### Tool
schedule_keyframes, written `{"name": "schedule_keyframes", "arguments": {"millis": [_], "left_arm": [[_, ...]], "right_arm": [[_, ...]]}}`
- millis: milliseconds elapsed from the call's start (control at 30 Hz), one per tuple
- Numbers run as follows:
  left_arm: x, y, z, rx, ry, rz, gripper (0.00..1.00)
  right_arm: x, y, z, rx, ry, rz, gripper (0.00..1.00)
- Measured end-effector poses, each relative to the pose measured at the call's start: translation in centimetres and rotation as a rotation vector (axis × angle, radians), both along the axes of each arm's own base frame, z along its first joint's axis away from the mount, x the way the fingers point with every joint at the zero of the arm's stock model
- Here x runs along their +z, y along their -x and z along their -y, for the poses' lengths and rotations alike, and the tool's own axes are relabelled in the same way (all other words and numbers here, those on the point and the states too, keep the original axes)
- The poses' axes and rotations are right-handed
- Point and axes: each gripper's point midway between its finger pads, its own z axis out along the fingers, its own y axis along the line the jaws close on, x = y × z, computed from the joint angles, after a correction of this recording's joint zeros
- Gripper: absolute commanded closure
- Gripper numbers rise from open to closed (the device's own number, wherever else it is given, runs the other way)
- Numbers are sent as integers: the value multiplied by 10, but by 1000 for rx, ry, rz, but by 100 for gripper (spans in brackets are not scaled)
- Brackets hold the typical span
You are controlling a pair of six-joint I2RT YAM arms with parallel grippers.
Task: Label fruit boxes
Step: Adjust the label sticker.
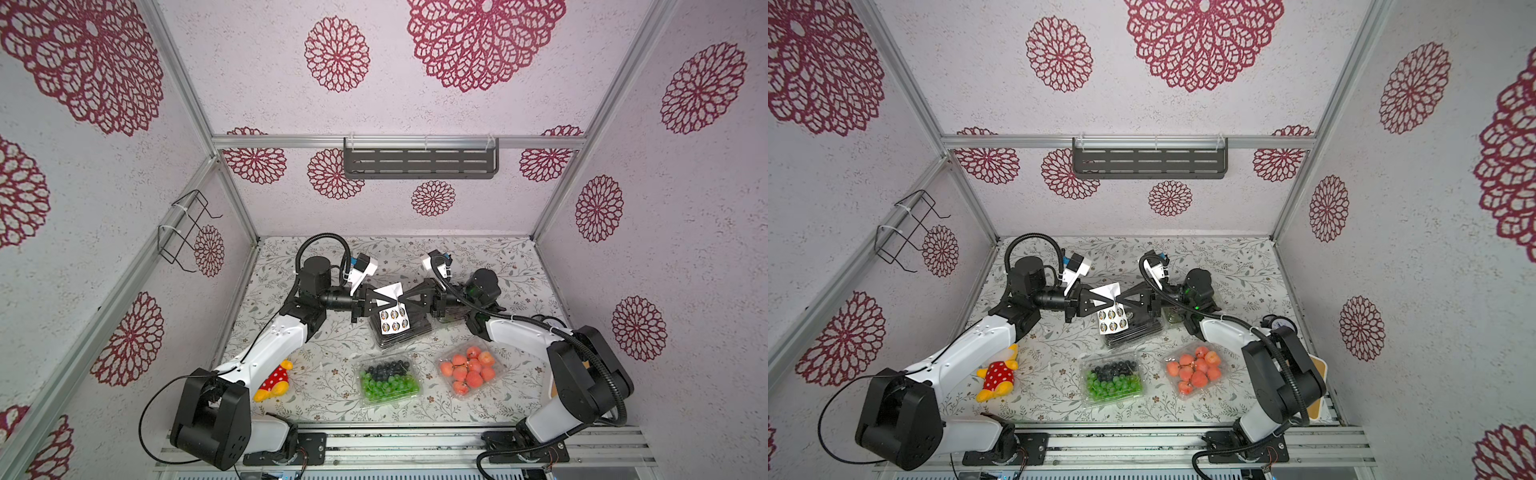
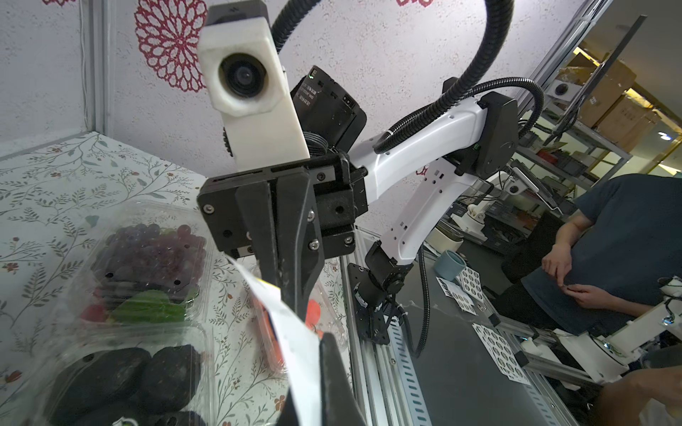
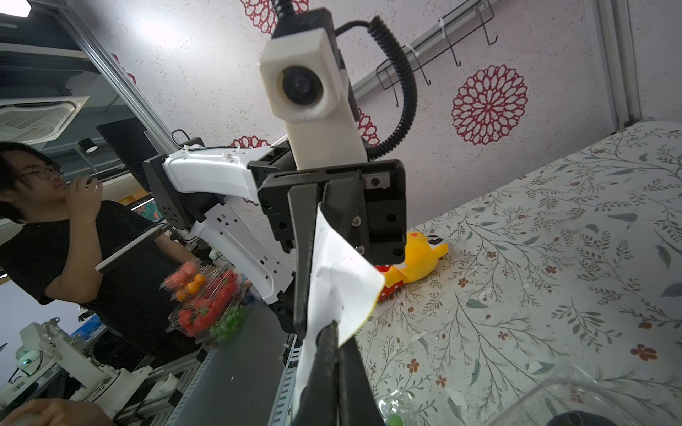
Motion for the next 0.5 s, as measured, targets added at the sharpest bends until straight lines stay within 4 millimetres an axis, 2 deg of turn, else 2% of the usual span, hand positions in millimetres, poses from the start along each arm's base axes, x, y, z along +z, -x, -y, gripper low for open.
{"name": "schedule_keyframes", "arguments": {"millis": [233,300,333,500], "left_arm": [[-1,-1,-5,14,-8,6,100],[-1,-1,-6,18,-8,12,80],[-1,-2,-6,21,-9,17,76],[2,-5,-7,35,0,20,75]], "right_arm": [[9,7,4,1,-11,22,100],[12,11,5,3,-14,28,100],[12,12,5,7,-13,29,100],[10,15,5,20,-9,34,100]]}}
